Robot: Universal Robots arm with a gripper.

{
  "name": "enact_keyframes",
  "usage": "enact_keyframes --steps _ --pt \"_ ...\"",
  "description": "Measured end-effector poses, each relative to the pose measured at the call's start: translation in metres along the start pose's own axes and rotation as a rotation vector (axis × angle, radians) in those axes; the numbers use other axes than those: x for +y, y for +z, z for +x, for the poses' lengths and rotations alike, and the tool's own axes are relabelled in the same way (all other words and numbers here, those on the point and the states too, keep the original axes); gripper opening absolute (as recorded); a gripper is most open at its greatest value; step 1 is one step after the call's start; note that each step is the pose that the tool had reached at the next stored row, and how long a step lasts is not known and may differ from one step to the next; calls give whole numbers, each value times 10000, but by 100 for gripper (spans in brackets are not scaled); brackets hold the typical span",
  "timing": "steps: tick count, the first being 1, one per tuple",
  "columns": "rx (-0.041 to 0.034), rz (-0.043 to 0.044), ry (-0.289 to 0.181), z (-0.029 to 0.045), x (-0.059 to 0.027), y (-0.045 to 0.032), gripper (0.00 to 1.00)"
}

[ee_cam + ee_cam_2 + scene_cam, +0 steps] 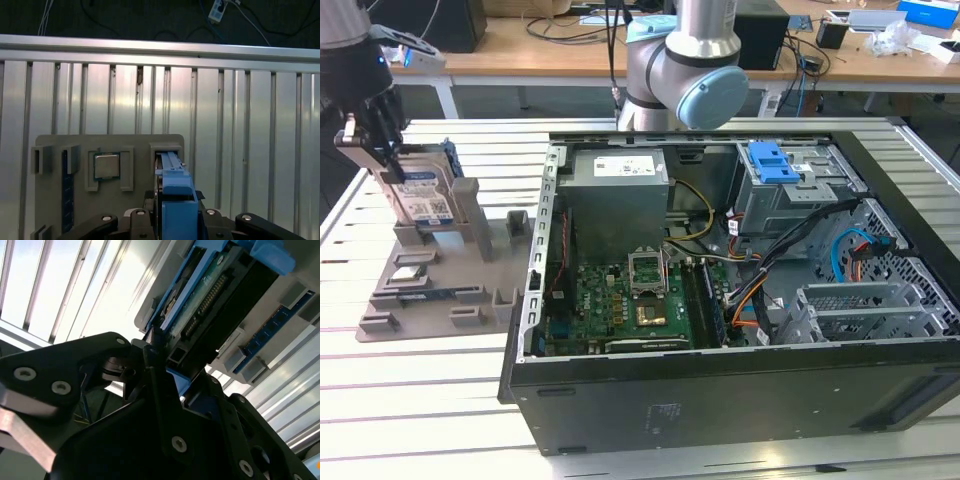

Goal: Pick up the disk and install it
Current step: 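Pick up the disk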

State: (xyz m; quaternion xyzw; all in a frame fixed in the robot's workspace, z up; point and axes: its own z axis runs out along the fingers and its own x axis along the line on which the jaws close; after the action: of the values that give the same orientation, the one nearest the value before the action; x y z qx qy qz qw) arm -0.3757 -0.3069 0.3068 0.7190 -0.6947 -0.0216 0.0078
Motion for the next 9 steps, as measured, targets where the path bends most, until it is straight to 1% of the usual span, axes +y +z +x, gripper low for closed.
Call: enact_keyframes --steps 2,3,5,9 --pt "0 1 1 -1 2 -56 37" --pt "-1 1 0 -2 4 -102 37" --pt "-1 1 0 -3 6 -144 37" --pt "-1 1 0 -5 11 -265 37"
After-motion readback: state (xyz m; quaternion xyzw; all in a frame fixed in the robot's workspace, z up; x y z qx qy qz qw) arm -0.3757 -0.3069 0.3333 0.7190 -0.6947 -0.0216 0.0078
